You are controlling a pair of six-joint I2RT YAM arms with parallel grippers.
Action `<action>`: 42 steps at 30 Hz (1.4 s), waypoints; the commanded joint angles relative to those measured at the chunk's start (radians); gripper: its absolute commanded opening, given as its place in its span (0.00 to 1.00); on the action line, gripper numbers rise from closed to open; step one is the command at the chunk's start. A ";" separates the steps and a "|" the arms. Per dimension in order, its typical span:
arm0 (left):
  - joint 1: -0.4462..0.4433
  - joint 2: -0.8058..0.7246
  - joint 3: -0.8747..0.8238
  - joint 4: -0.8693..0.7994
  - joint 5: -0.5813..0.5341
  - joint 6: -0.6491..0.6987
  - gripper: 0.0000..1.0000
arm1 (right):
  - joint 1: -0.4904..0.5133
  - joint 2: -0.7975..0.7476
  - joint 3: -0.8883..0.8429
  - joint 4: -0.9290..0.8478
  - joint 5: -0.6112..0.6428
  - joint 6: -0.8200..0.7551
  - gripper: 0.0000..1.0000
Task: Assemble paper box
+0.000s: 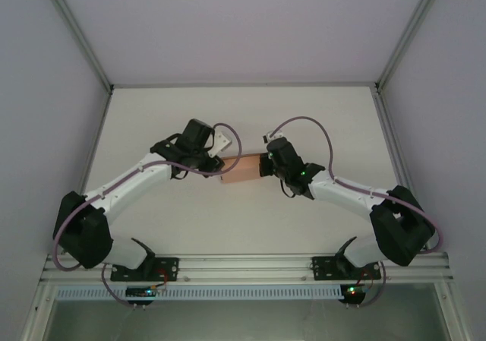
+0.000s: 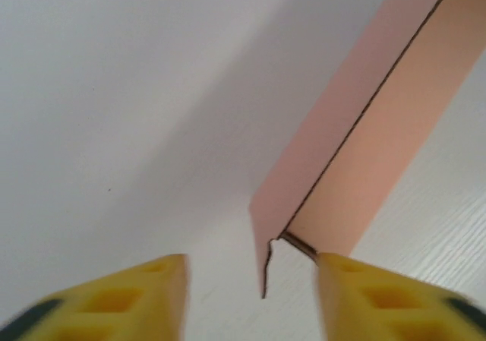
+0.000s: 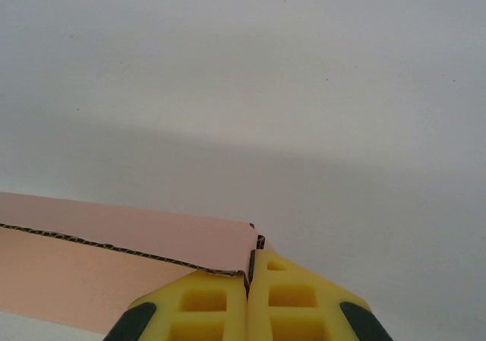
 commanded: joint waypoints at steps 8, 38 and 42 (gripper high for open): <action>0.002 0.069 0.036 0.009 0.062 -0.100 0.17 | 0.016 0.041 -0.002 -0.177 -0.028 0.018 0.00; 0.085 0.237 0.222 -0.231 0.285 -0.682 0.00 | 0.100 0.087 0.033 -0.258 0.058 0.104 0.00; 0.064 0.249 0.195 -0.240 0.177 -0.686 0.00 | 0.104 0.086 0.028 -0.261 0.079 0.104 0.00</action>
